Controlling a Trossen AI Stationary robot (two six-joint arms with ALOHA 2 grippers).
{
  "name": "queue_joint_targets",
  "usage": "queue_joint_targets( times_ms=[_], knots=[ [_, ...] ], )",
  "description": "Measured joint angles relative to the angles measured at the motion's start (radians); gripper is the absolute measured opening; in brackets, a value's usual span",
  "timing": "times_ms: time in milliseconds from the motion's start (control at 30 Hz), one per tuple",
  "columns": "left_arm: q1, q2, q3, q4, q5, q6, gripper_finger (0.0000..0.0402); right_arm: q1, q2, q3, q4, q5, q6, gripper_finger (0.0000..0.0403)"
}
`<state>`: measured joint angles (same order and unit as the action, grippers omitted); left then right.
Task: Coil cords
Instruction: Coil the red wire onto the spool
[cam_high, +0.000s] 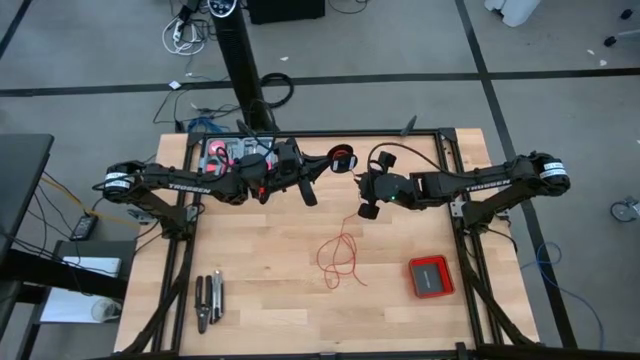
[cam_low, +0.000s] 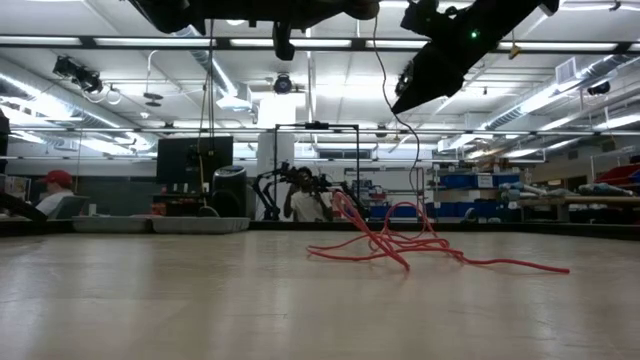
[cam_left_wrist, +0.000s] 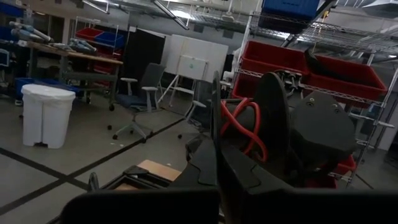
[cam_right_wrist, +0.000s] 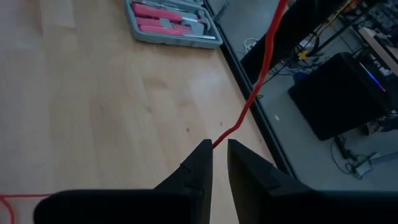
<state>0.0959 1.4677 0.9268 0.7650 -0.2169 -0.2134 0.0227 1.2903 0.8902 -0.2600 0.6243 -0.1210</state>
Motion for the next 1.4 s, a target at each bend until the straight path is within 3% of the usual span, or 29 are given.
queue_joint_targets(
  times_ms=[400,900,1400],
  knots=[
    [0.000,0.000,0.000,-0.011,0.000,0.027,0.0000,0.001,0.000,0.000,0.004,0.000,0.133,0.0093],
    [0.000,0.000,0.000,-0.008,0.000,0.052,0.0000,0.043,-0.010,-0.164,0.330,0.001,0.157,0.0077],
    [0.000,0.000,0.000,-0.009,0.000,0.052,0.0000,0.047,-0.032,-0.167,0.338,0.003,0.118,0.0075]
  ],
)
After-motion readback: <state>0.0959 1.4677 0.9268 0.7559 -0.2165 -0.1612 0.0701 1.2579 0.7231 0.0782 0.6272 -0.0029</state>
